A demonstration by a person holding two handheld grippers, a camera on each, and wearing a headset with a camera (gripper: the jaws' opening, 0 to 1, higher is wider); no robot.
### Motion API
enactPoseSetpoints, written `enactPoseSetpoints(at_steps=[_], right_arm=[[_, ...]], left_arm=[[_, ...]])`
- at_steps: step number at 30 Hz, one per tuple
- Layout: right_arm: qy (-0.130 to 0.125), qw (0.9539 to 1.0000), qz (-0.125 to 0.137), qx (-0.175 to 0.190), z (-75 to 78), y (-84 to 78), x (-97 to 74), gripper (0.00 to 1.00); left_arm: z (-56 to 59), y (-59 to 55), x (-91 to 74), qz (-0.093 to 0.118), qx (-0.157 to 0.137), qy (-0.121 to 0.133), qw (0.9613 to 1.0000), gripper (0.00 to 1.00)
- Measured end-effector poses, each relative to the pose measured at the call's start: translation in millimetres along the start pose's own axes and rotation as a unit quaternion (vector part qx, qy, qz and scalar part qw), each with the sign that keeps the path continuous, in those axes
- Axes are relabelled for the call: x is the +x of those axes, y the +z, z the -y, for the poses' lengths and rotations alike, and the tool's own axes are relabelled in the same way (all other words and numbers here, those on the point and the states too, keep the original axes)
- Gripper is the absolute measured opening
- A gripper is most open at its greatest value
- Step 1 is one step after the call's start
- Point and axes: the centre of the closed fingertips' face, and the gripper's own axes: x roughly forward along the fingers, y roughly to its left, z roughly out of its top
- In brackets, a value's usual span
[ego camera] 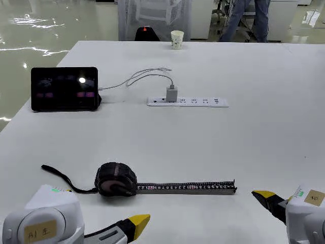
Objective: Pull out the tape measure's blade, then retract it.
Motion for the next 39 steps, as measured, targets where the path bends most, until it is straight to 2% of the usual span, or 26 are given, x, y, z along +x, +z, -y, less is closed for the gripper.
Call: enactPoseSetpoints(at_steps=[6,22,34,39], right_arm=[[0.016,0.9998,-0.007,-0.012,4.4,-2.4,2.7,0.99],[0.076,0.995,-0.026,-0.059,15.5,-9.7,14.6,0.97],[0.093,0.9917,-0.037,-0.081,36.5,-12.7,19.6,0.93],[0.098,0.9889,-0.046,-0.101,44.4,-16.1,22.5,0.89]], left_arm=[[-1.6,7.5,7.7,0.011,-0.009,0.0,0.9999,0.99],[-6.3,6.5,26.4,0.0,-0.014,0.012,0.9998,0.99],[-8.0,3.1,37.8,-0.01,-0.018,0.018,0.9996,0.99],[-10.2,0.1,43.0,-0.014,-0.022,0.023,0.9994,0.97]])
